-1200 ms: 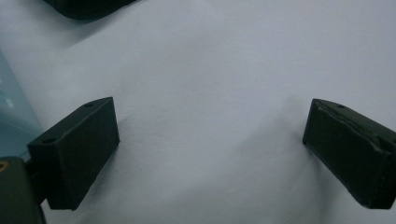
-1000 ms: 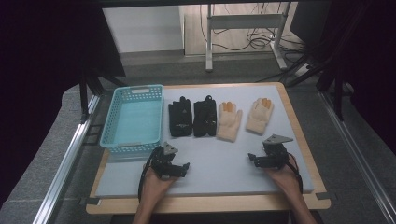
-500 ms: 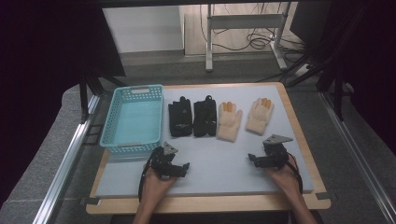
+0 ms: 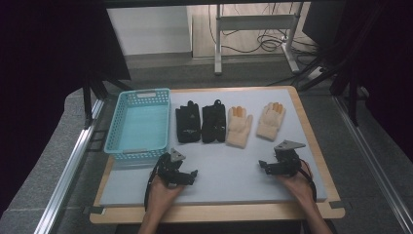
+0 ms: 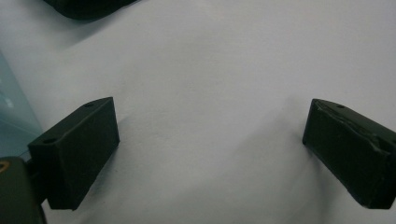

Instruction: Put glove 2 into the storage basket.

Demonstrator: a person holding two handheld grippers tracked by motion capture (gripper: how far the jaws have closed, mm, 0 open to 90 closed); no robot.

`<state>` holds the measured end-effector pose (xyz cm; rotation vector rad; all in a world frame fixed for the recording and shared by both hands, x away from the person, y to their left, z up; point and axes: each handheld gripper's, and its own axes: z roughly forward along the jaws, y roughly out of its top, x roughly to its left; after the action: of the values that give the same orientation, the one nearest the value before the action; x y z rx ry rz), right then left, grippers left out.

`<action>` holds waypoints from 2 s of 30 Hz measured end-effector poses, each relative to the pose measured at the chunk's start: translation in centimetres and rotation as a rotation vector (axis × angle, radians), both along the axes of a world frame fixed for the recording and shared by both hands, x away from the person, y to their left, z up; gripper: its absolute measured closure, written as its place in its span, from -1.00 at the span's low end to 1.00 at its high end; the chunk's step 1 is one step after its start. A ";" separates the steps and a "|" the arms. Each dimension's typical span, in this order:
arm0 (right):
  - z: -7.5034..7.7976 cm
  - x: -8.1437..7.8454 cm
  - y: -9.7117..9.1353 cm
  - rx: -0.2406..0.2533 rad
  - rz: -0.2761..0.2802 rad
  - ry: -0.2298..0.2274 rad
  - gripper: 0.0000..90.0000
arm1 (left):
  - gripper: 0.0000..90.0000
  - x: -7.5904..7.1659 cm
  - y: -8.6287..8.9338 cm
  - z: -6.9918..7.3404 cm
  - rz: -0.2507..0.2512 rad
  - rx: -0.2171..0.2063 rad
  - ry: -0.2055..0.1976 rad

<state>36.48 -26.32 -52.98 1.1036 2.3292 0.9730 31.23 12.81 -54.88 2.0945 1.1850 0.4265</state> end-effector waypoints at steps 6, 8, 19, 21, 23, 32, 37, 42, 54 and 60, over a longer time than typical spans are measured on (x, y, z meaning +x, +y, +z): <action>0.5 0.4 0.0 0.003 0.009 0.000 -0.58 | -0.91 0.0 0.0 0.0 0.000 0.000 0.000; 0.6 0.5 0.1 0.011 0.011 0.001 -0.57 | -0.91 0.0 0.0 0.0 0.000 0.000 0.000; 2.4 2.9 2.9 0.060 0.093 0.032 -0.24 | -0.91 0.0 0.0 0.0 0.000 0.000 0.000; 2.7 3.5 3.8 0.062 0.111 0.046 -0.23 | -0.91 0.0 0.0 0.0 0.000 0.000 -0.001; 2.9 4.1 4.8 0.067 0.128 0.051 -0.24 | -0.91 0.0 0.0 0.0 0.000 0.000 -0.001; 3.4 7.4 8.9 0.046 0.126 0.027 -0.42 | -0.91 -0.1 0.0 0.0 0.000 0.001 -0.003; 3.5 9.4 10.6 0.014 0.145 0.033 -0.25 | -0.91 0.0 0.0 0.0 0.000 0.000 -0.003; 3.7 11.0 12.1 0.027 0.174 0.048 0.02 | -0.91 0.0 0.0 0.0 0.000 0.002 -0.003; 2.6 14.6 15.2 -0.007 0.153 0.064 0.03 | -0.91 -0.1 0.0 0.0 0.002 -0.002 -0.004; 1.9 15.7 16.7 -0.038 0.153 0.063 0.01 | -0.91 -0.1 0.0 0.0 0.002 -0.003 -0.005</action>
<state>52.17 -9.62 -51.09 0.9652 2.5029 0.9553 31.18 12.78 -54.91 2.0891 1.1837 0.4307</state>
